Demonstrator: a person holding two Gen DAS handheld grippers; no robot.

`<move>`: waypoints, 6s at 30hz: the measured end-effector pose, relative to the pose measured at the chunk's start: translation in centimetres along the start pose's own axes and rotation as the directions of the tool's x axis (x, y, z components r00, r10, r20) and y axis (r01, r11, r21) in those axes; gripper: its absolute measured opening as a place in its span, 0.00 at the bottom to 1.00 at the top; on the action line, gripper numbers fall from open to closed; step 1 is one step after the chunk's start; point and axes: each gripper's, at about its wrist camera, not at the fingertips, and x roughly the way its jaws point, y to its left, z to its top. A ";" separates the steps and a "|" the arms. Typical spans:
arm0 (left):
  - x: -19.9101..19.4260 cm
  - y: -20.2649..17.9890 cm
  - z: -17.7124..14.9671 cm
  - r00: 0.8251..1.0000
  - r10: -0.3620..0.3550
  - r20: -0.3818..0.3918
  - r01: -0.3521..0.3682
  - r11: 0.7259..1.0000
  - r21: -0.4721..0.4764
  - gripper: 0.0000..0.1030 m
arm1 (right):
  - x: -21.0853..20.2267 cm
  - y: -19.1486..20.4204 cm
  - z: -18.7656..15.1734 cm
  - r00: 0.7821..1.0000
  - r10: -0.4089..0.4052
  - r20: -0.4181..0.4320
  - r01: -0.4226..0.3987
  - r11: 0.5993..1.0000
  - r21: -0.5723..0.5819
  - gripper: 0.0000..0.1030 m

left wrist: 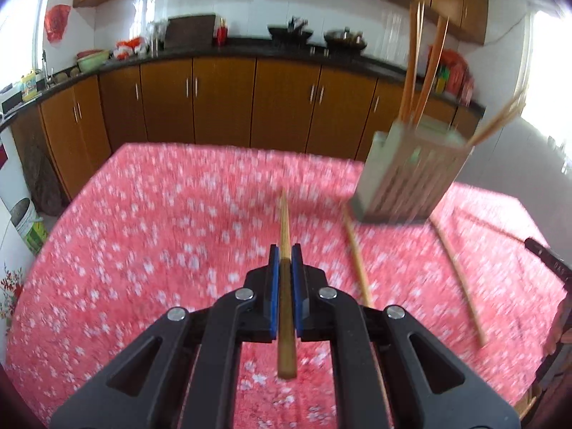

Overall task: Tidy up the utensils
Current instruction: 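Lift both held chopsticks upright and carry them above the holder, then lower the chopsticks into the holder and open both tools, then return to the table and close each tool on the last chopsticks, then hold the grasped chopsticks closed in both tools on the table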

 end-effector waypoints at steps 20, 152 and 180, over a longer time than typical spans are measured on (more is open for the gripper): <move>-7.8 -3.4 9.1 0.963 -0.143 0.228 0.132 0.989 0.066 0.07 | -5.8 3.0 7.2 0.958 0.179 0.224 -0.184 0.983 0.001 0.08; 11.0 -0.2 -2.2 0.978 0.030 -0.207 -0.031 0.999 -0.004 0.16 | 11.2 4.5 -3.1 0.970 -0.006 -0.243 -0.018 0.995 -0.095 0.10; 11.0 -0.2 -2.1 0.978 0.032 -0.208 -0.033 0.999 -0.003 0.17 | 11.2 4.6 -3.0 0.970 -0.006 -0.243 -0.018 0.995 -0.095 0.10</move>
